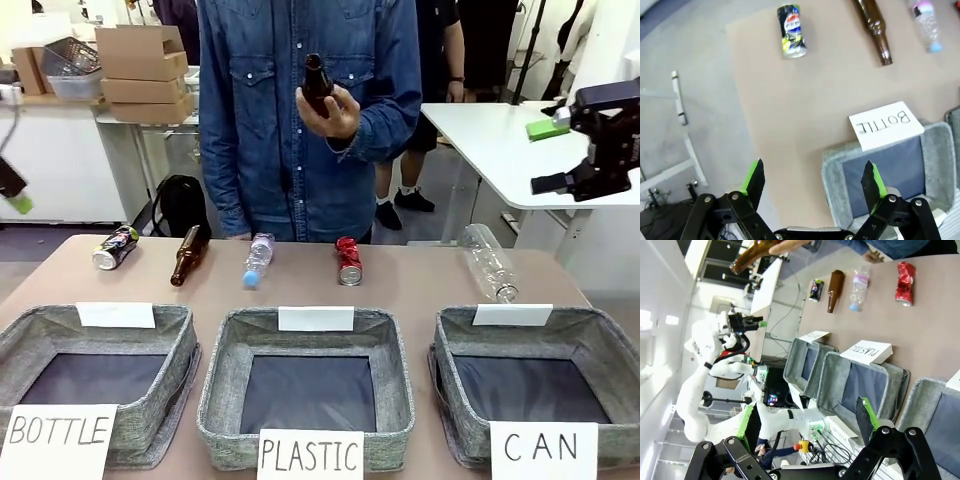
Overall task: Sort the can waste into the basket.
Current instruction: Pick up the can waste from the table and place it in the right Fabric basket.
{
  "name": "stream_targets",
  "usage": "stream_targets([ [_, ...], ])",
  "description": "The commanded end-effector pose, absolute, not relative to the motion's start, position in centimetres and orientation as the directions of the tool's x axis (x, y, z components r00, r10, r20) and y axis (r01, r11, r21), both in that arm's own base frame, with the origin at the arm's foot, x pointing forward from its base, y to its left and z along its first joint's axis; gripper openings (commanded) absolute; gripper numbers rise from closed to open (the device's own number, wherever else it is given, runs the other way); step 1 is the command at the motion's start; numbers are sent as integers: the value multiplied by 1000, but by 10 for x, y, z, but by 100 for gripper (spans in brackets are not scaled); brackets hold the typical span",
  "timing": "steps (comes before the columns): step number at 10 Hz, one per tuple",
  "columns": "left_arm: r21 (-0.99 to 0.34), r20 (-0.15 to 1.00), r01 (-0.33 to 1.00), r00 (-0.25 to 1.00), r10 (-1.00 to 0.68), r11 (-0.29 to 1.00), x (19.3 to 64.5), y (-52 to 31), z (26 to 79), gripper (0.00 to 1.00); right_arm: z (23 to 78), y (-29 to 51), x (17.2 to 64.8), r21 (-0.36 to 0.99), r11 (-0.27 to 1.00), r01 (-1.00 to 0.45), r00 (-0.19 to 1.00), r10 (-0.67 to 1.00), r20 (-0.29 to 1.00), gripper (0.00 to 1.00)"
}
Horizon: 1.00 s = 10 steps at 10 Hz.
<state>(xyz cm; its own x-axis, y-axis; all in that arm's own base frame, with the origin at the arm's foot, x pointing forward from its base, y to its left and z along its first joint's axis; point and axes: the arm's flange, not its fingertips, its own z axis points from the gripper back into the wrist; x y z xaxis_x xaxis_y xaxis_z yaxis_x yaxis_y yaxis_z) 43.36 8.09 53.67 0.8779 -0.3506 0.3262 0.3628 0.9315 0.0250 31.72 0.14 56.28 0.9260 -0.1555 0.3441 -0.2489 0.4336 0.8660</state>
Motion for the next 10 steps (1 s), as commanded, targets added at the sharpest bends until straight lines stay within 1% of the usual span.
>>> stream_targets([
  [1, -88, 356, 433, 855, -377, 897, 481, 100, 539, 100, 563, 3, 321, 864, 419, -280, 916, -154, 371, 100],
  [2, -193, 375, 512, 827, -419, 837, 492, 108, 541, 100, 563, 3, 321, 864, 419, -280, 916, -154, 371, 100],
  [3, -327, 375, 599, 792, -481, 731, 500, 120, 541, 100, 563, 3, 321, 864, 419, -280, 916, -154, 371, 100],
  [4, -396, 403, 637, 768, -499, 661, 490, 141, 550, 100, 563, 3, 321, 864, 419, -280, 916, -154, 371, 100],
  [7, -381, 561, 785, 617, -552, 489, 402, 191, 585, 100, 563, 3, 321, 864, 419, -280, 916, -154, 371, 100],
  [8, -356, 595, 814, 577, -560, 460, 372, 206, 591, 100, 563, 3, 321, 864, 419, -280, 916, -154, 371, 100],
  [10, -318, 662, 831, 539, -521, 456, 322, 237, 600, 100, 563, 3, 321, 864, 419, -280, 916, -154, 371, 100],
])
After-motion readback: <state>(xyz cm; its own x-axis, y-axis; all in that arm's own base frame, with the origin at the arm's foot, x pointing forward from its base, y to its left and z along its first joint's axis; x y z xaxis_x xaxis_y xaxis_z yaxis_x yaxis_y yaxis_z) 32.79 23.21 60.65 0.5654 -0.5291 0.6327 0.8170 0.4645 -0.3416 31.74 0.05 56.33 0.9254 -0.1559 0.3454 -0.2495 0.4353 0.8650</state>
